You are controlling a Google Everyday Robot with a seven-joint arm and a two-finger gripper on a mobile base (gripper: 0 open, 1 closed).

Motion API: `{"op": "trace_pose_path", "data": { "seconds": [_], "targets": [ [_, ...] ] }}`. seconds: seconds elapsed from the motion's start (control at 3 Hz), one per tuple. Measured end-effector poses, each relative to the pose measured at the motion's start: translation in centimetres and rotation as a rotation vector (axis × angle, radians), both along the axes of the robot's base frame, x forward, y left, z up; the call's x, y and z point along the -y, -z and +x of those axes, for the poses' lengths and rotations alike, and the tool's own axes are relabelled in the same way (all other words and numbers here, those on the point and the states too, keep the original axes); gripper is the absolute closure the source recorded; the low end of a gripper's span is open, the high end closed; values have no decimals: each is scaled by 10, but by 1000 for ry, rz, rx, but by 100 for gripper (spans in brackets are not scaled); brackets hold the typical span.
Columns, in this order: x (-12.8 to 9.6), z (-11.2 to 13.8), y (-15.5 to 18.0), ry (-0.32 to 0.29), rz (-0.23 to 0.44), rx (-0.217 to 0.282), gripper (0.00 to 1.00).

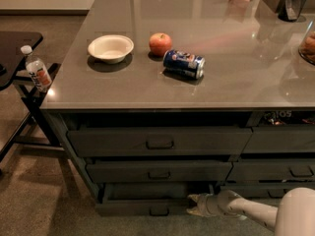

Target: Open bottom drawer

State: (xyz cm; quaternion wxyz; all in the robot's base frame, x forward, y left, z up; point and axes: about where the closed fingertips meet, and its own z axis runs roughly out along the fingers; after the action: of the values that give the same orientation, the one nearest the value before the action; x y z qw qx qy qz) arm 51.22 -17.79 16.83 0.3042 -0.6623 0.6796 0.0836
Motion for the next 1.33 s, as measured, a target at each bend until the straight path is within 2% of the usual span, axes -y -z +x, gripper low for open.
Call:
{"op": "trace_pose_path", "data": {
  "seconds": [0.33,0.67,1.0,1.33],
  "targets": [
    [0,0,0,0,0,0,13],
    [6,-17,8,-34,17,-9,16],
    [18,-40,16,-58,46,-16,40],
    [18,-40,9,-58,46,-16,64]
  ]
}}
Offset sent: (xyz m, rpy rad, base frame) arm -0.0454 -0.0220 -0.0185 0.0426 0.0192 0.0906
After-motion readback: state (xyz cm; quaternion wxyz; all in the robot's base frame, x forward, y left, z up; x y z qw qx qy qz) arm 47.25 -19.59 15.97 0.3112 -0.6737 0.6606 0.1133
